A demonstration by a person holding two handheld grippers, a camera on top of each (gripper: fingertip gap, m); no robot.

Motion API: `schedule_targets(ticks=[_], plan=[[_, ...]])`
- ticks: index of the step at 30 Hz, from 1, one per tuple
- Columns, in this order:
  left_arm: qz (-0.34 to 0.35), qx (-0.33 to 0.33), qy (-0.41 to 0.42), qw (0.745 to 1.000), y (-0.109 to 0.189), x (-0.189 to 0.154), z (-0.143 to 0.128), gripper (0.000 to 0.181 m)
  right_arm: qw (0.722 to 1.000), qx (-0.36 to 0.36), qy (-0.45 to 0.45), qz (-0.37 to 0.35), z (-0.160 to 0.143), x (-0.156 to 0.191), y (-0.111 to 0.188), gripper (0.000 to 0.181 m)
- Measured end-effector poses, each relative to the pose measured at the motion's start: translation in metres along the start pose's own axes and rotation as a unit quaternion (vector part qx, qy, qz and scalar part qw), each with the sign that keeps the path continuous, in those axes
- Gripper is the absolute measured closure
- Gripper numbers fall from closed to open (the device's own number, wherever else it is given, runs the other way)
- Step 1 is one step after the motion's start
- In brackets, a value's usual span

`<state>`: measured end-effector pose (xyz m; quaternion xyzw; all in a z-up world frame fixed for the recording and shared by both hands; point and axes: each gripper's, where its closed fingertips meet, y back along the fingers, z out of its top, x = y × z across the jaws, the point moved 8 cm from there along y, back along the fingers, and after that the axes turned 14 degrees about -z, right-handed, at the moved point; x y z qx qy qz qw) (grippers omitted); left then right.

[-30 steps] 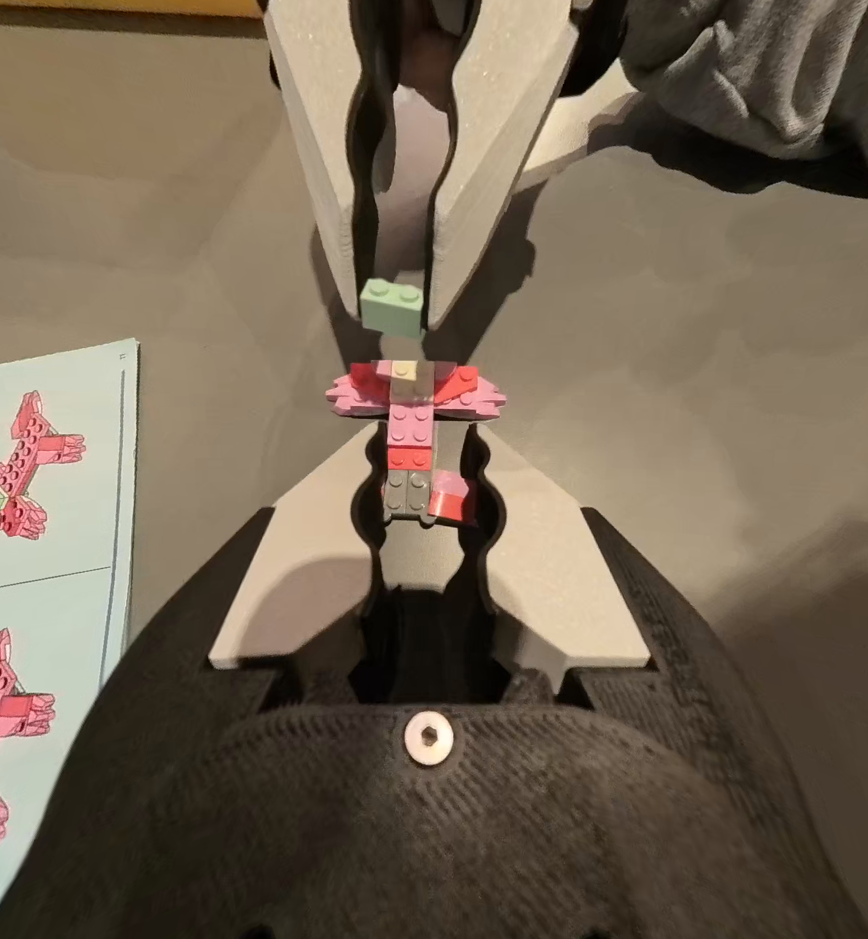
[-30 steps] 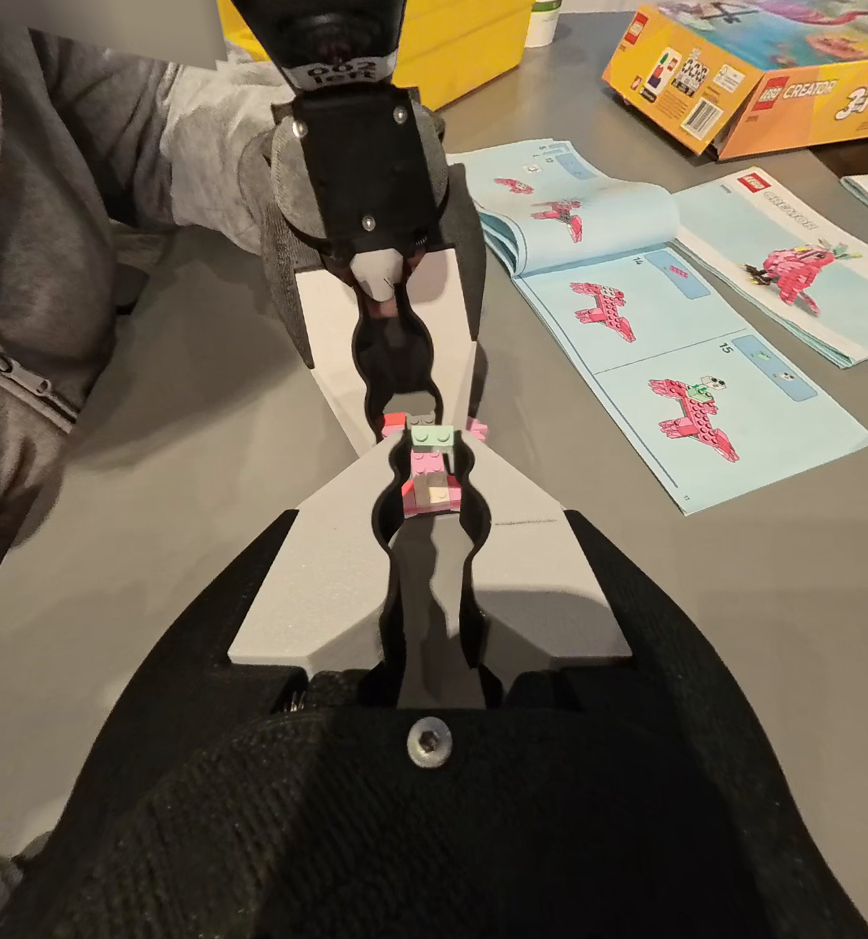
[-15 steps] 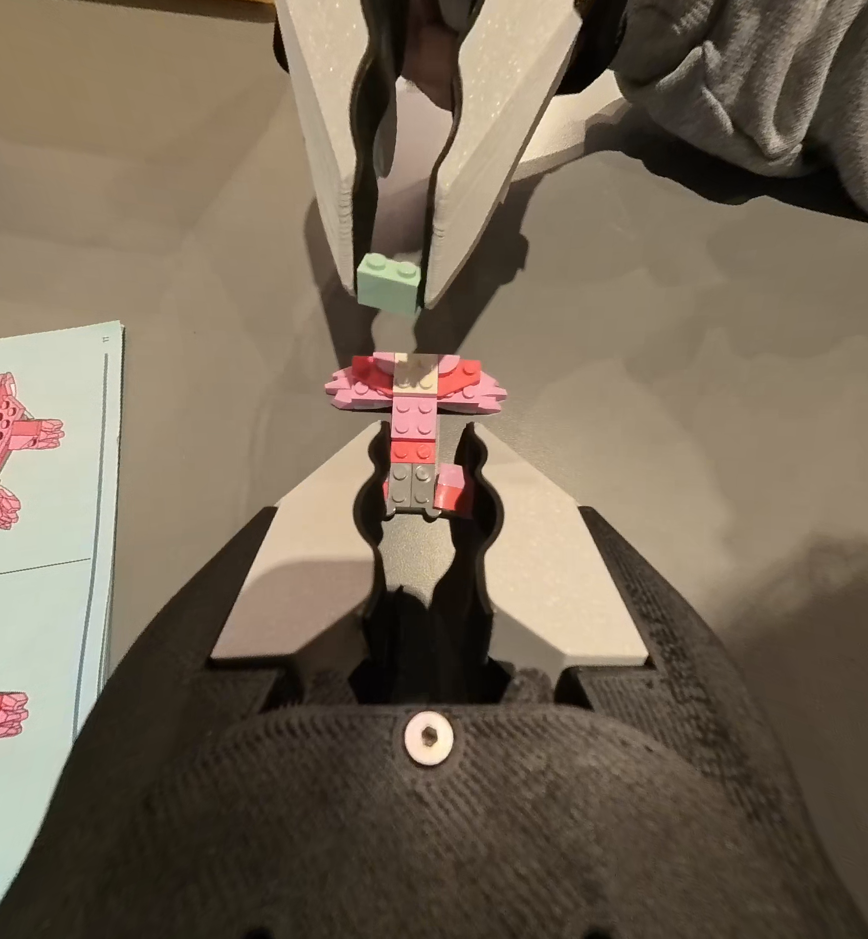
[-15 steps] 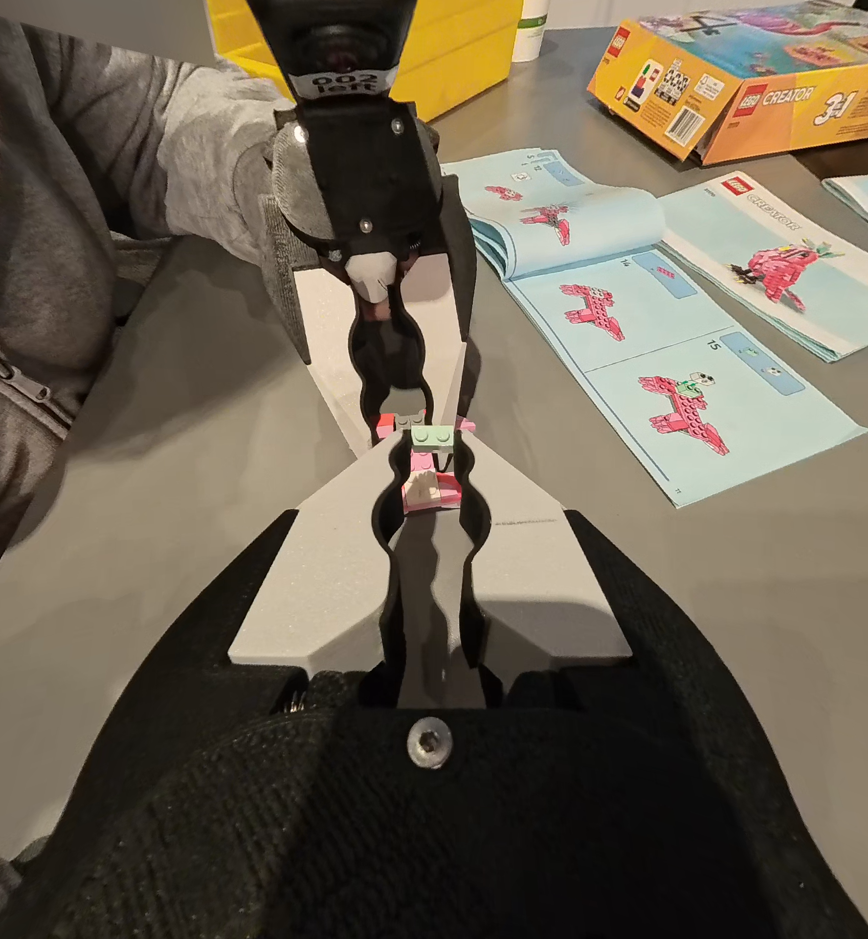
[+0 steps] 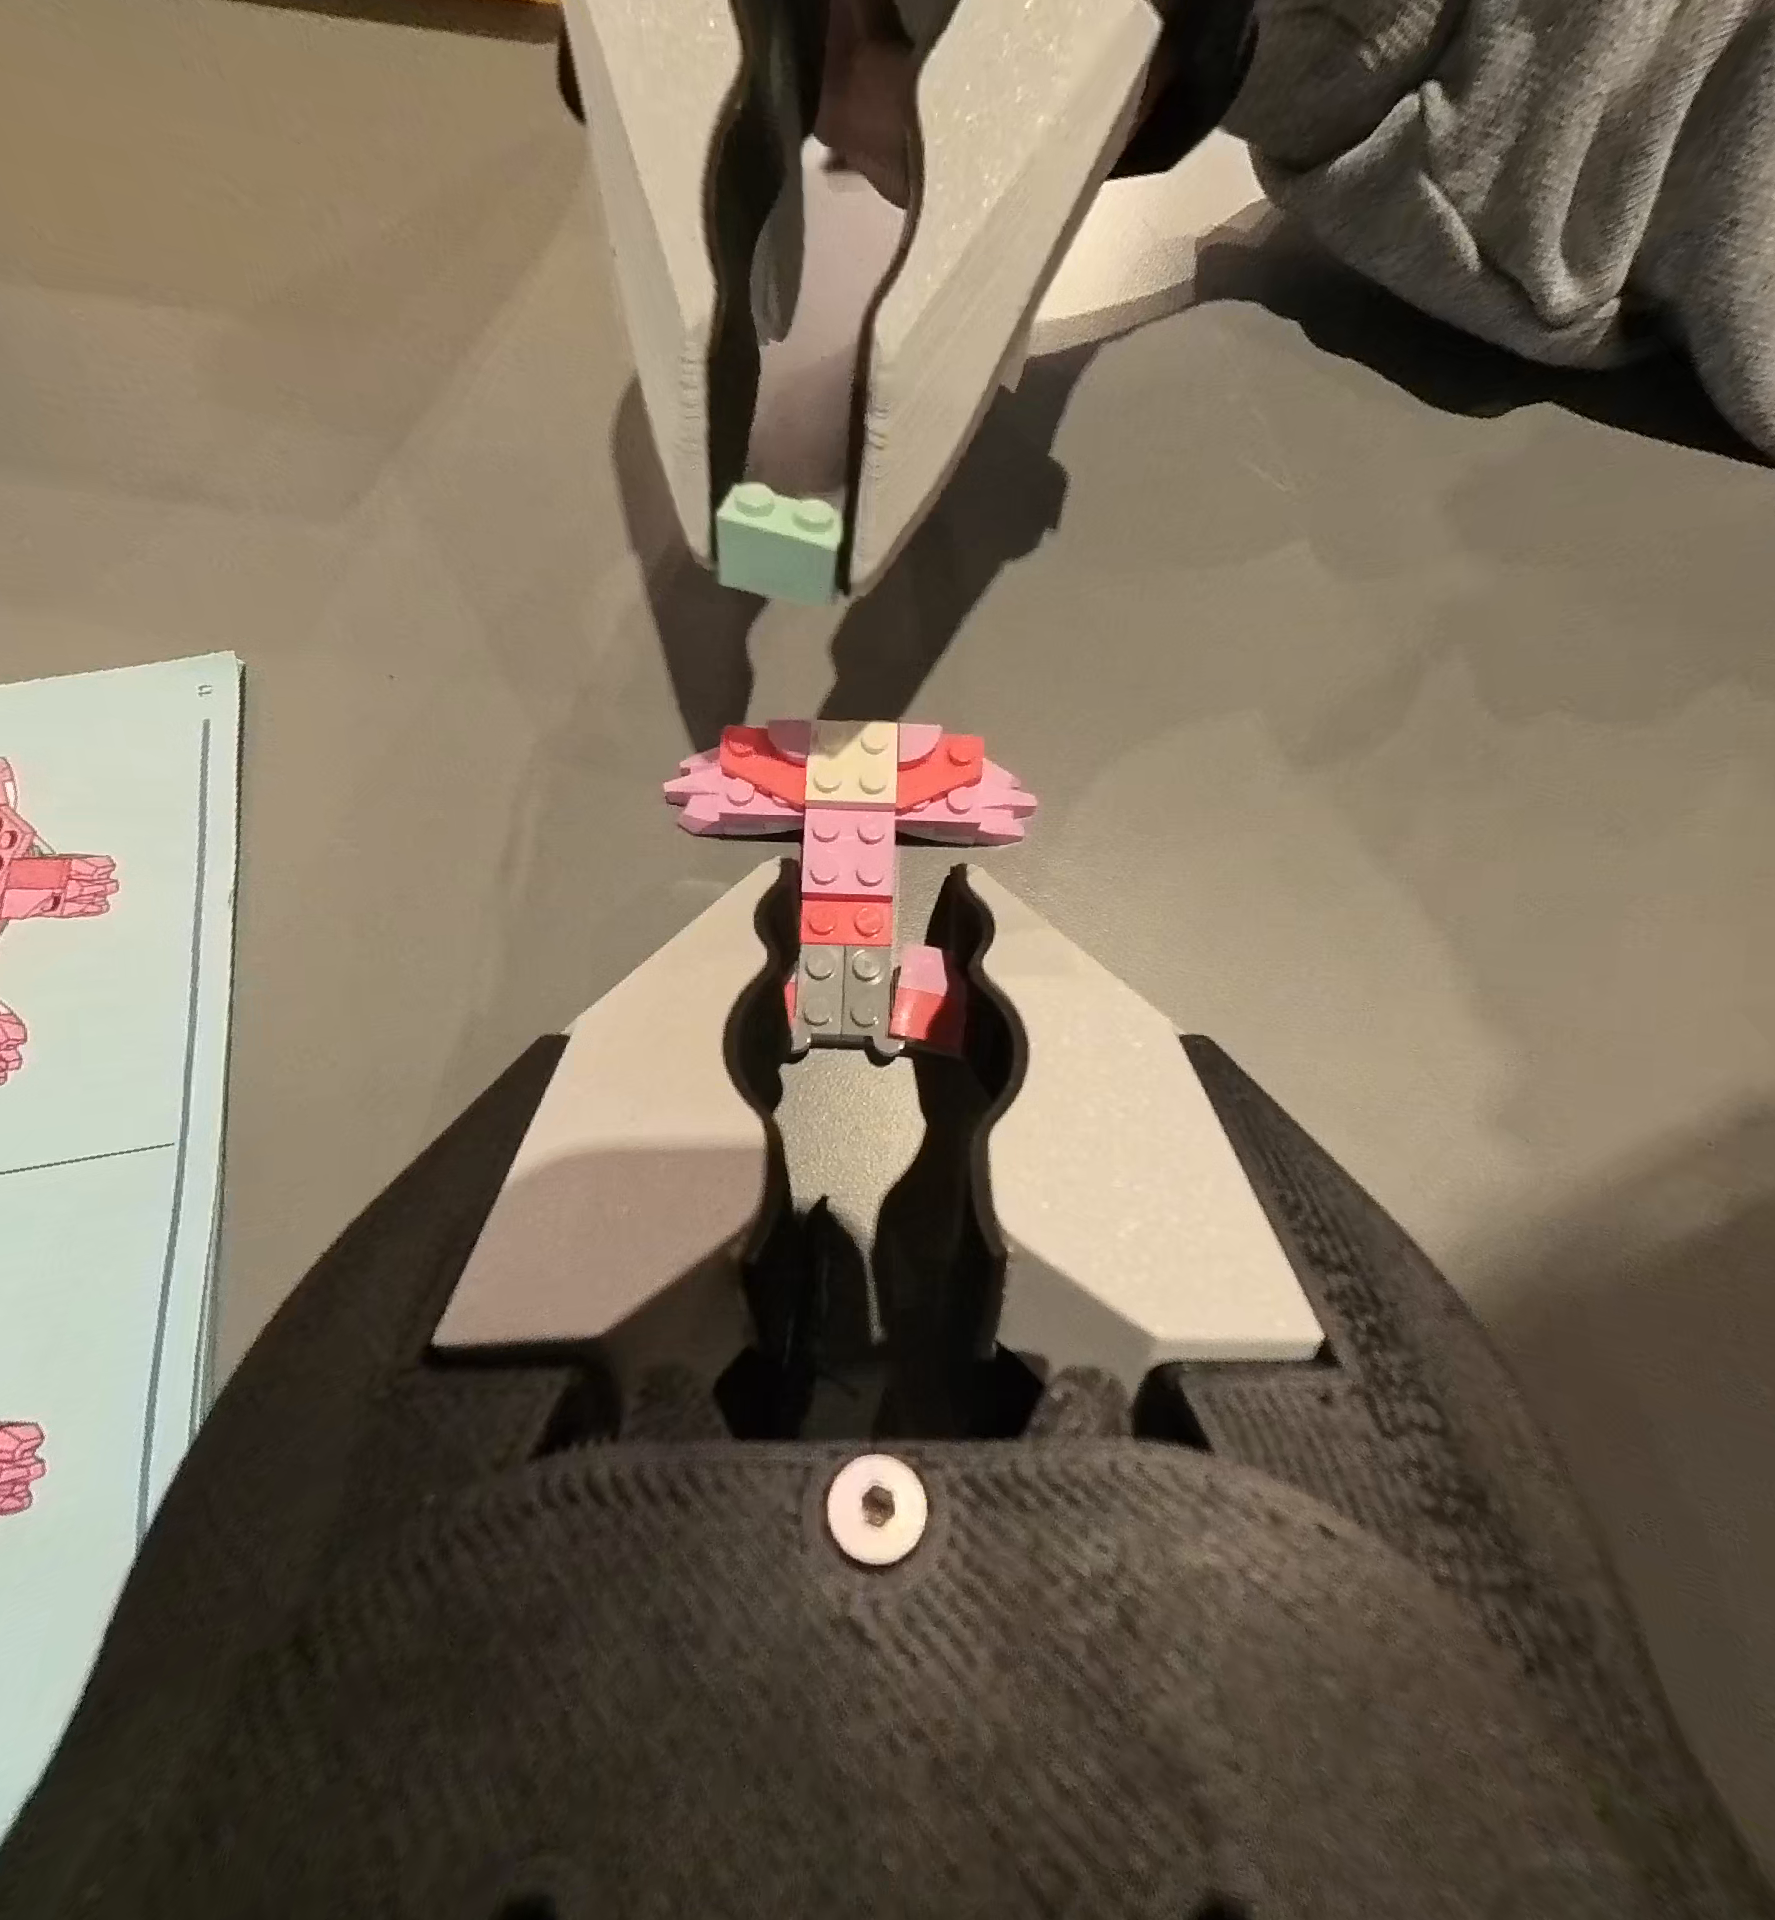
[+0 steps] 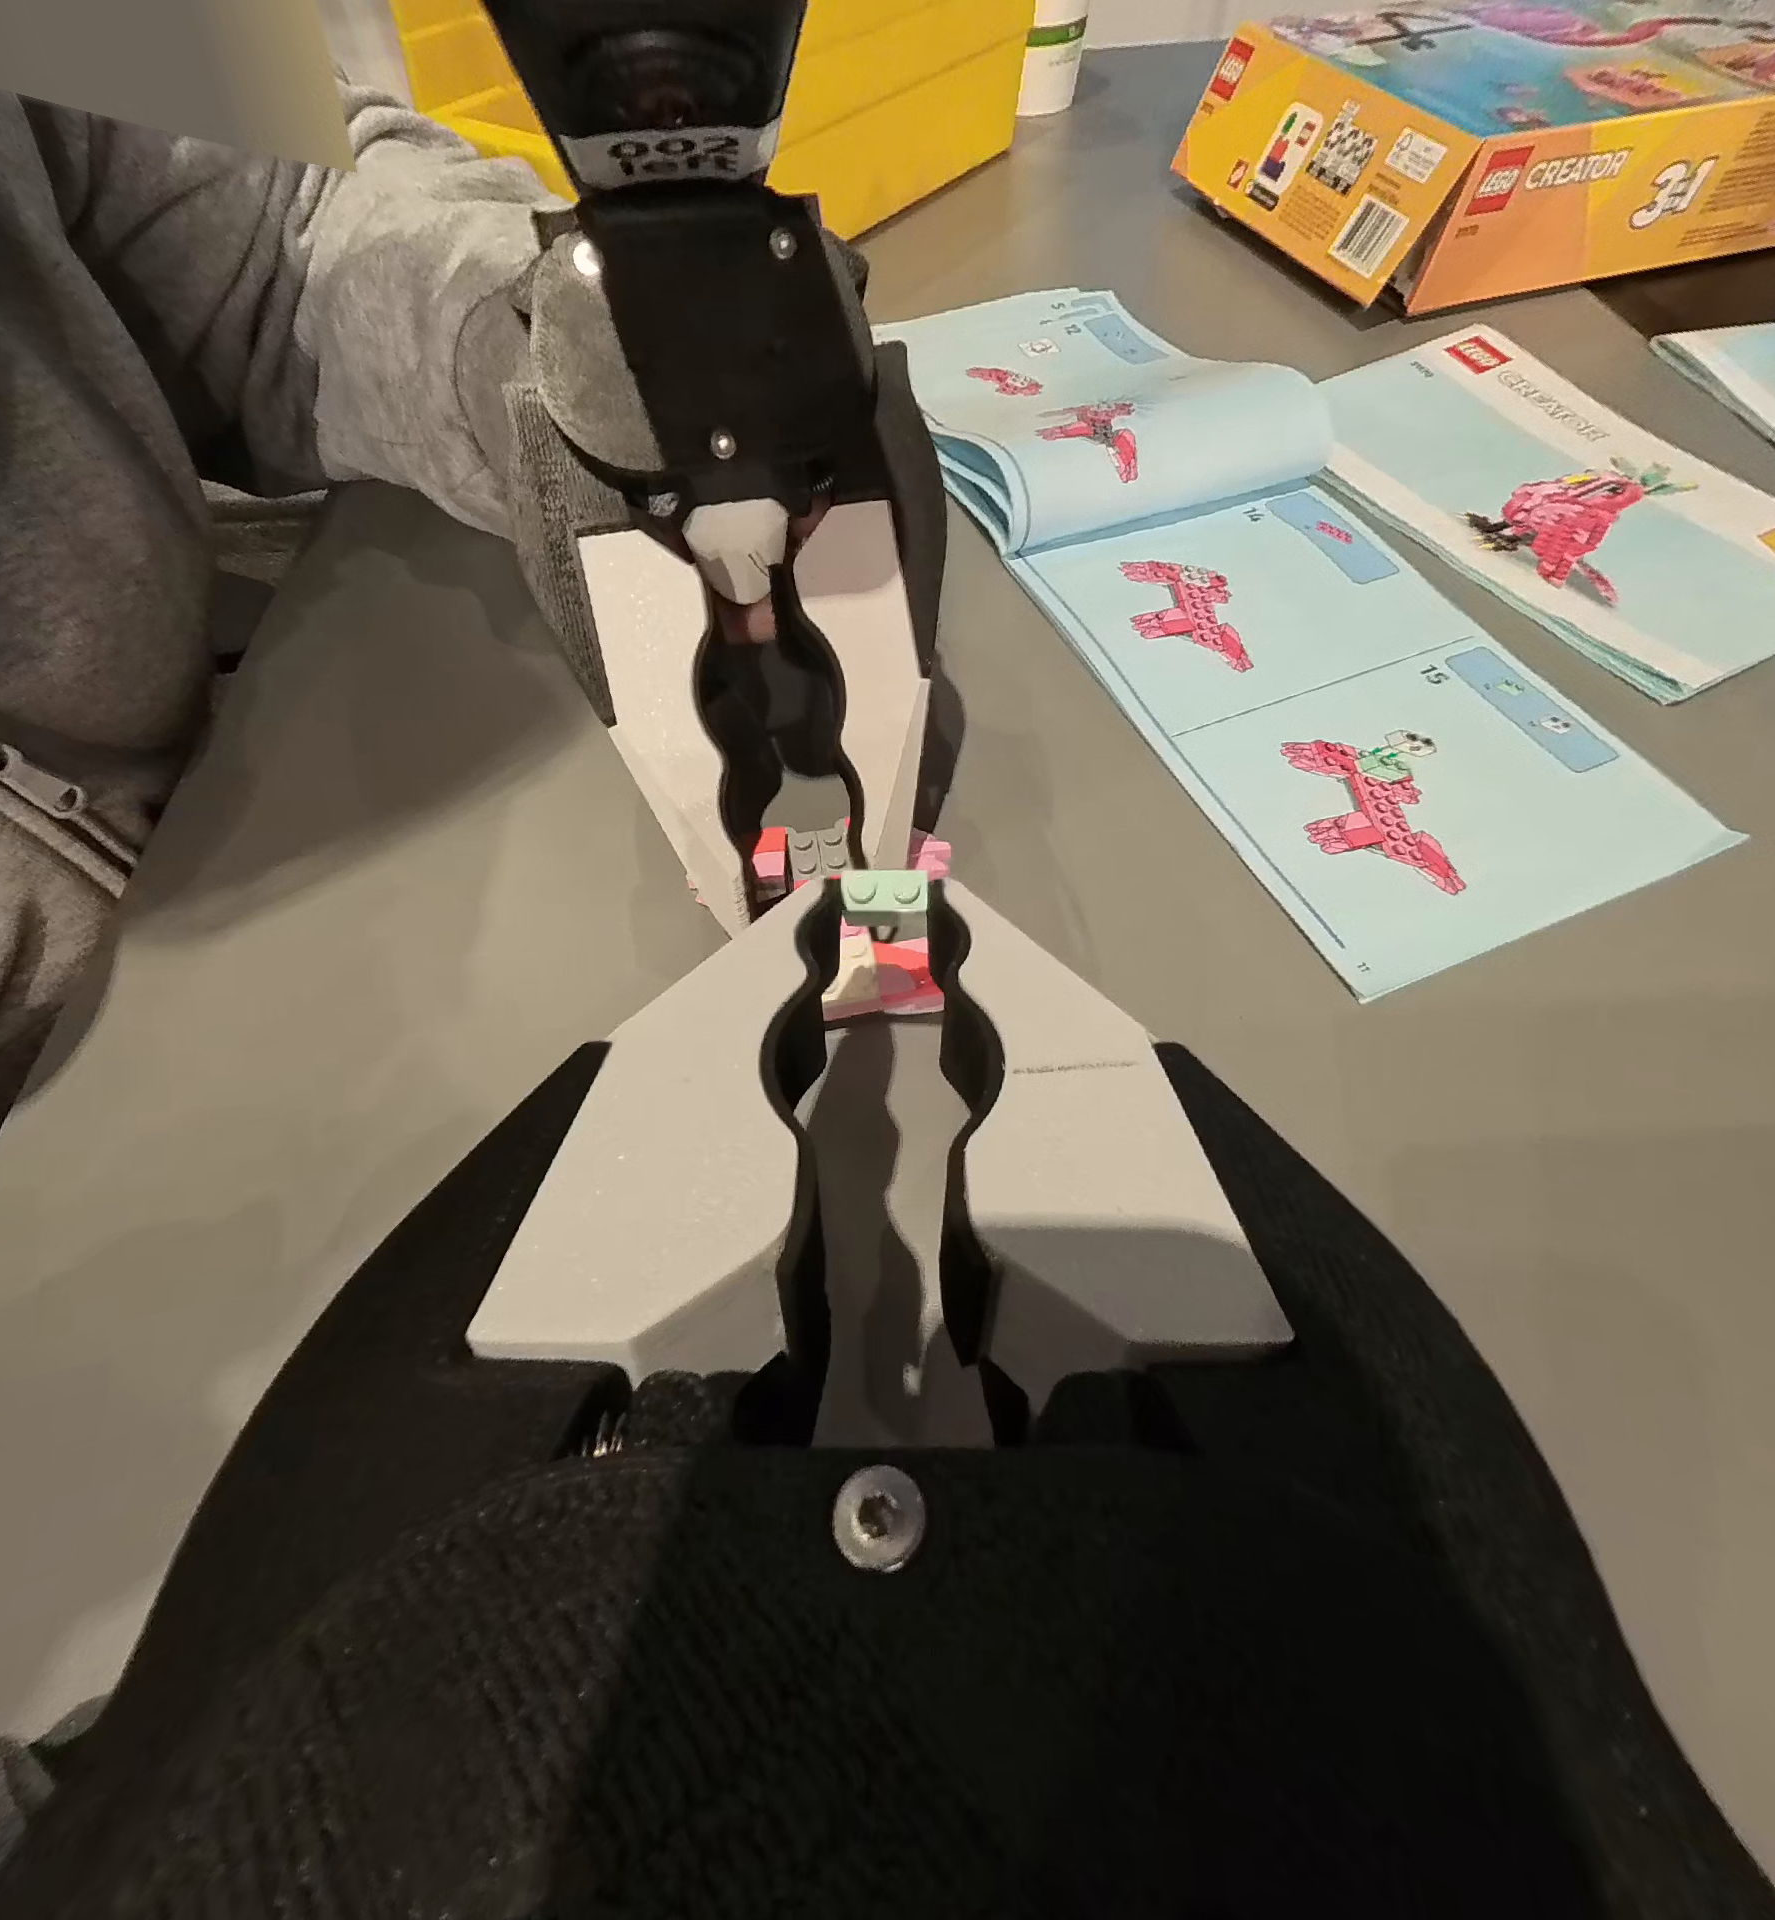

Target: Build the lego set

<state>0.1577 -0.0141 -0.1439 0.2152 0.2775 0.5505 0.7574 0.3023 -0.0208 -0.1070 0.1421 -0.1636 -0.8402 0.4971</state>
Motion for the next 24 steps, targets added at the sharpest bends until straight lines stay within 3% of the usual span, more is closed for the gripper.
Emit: schedule_targets(ticks=[4, 24], plan=[[-0.009, 0.000, 0.000, 1.000, 0.000, 0.000, 0.000, 0.164, 1.000, 0.007, 0.005, 0.022, 0.000, 0.006, -0.003, 0.167], [-0.021, 0.004, -0.011, 1.000, 0.001, 0.000, -0.001, 0.164, 0.995, 0.075, 0.037, 0.046, -0.013, 0.018, -0.022, 0.166]])
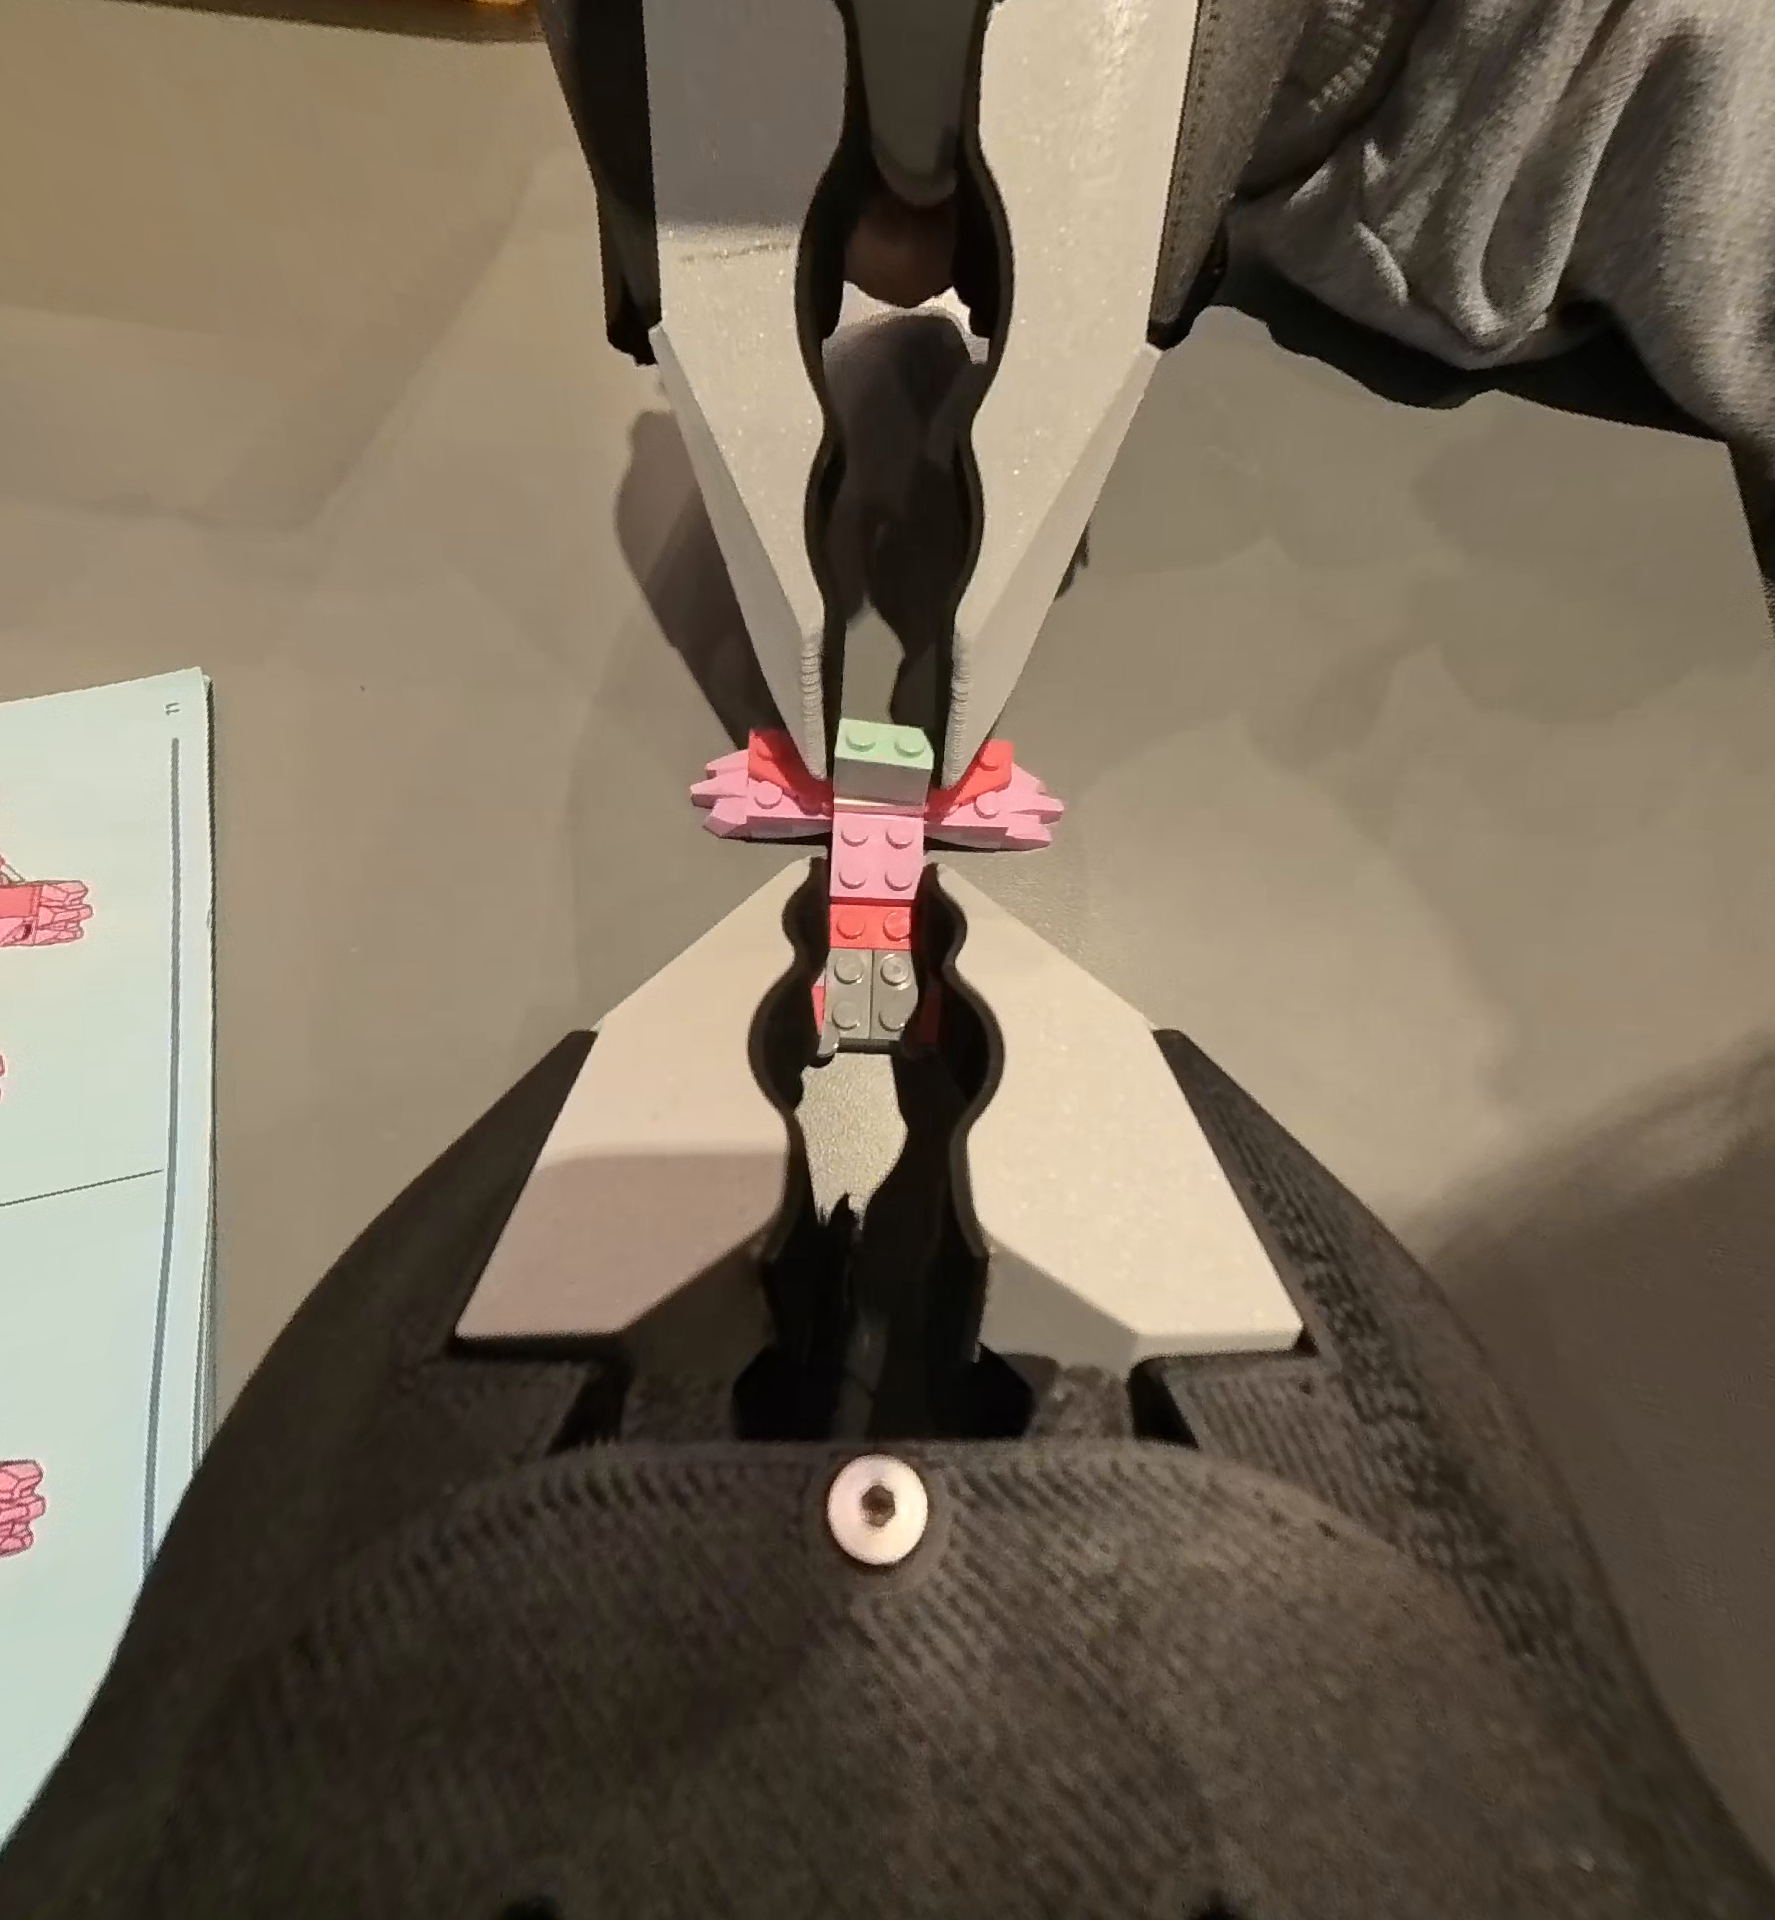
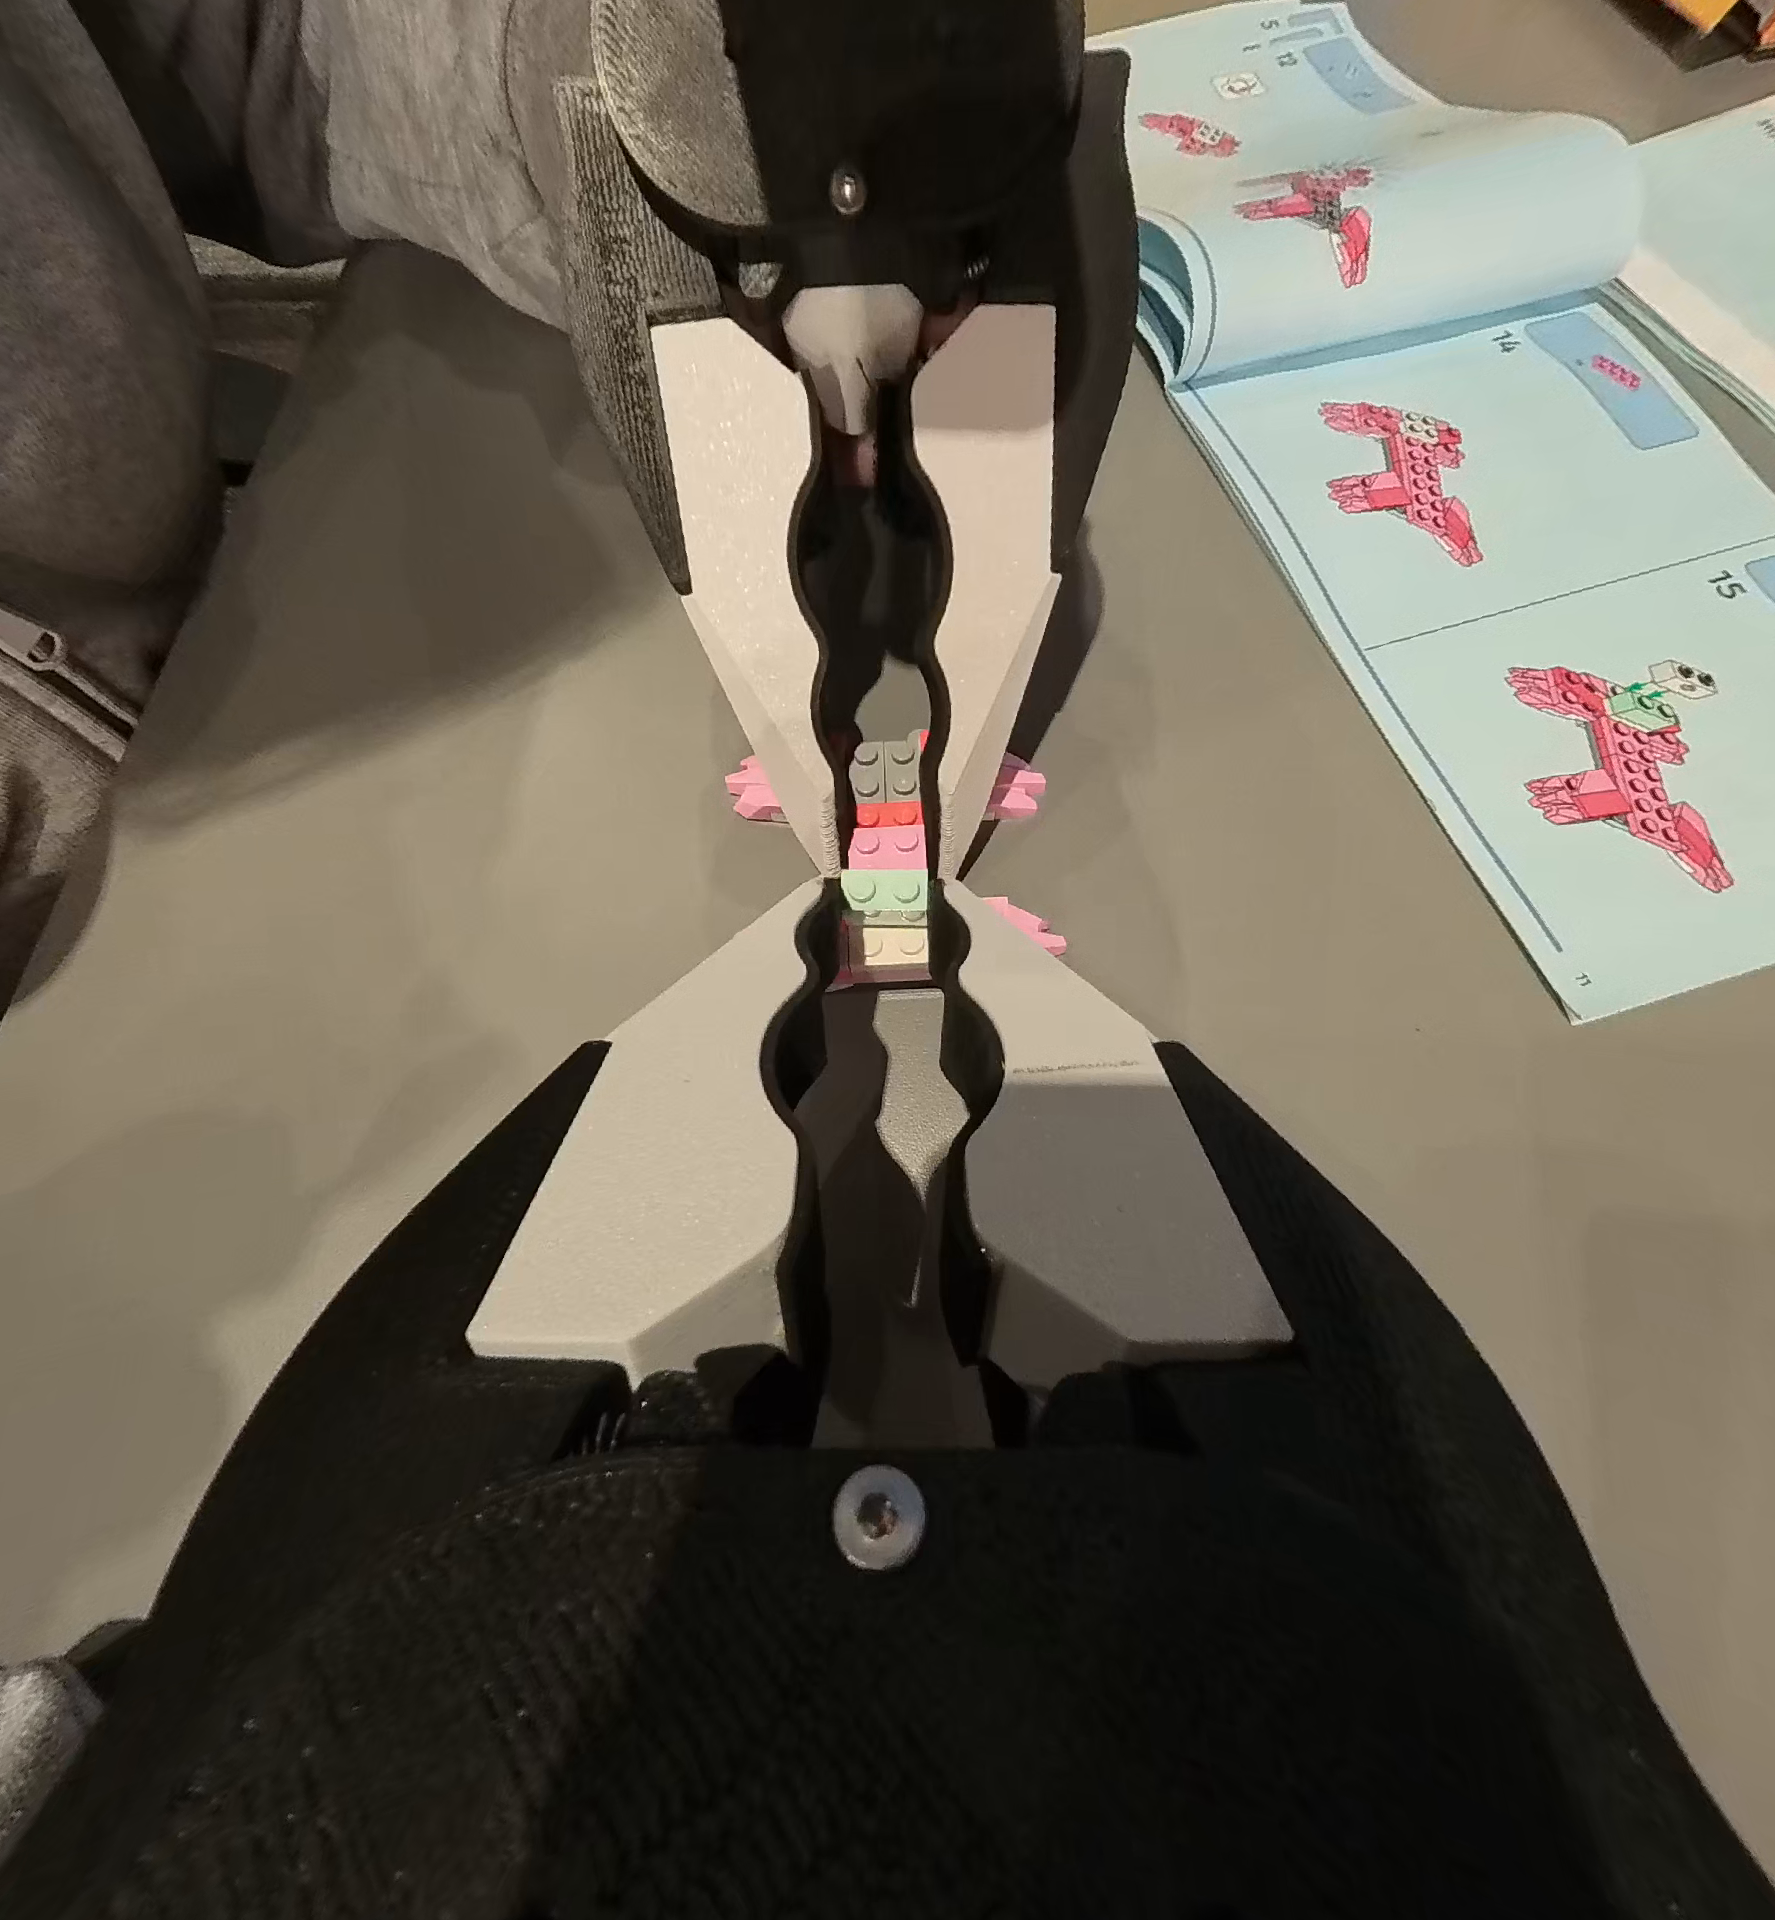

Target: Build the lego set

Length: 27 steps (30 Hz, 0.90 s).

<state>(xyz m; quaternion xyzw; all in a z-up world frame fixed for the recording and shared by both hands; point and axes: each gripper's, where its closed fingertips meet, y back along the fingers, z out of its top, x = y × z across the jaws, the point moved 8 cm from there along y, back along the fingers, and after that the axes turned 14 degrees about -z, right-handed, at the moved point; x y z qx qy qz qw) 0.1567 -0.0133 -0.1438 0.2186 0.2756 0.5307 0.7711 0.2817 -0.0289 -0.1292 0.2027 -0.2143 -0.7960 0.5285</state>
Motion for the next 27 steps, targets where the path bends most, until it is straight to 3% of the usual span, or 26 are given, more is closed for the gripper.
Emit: schedule_targets(ticks=[27], plan=[[-0.003, 0.000, 0.000, 1.000, -0.0001, 0.0002, 0.0000, 0.164, 1.000, -0.003, -0.008, -0.002, -0.0005, -0.0005, -0.0001, 0.163]])
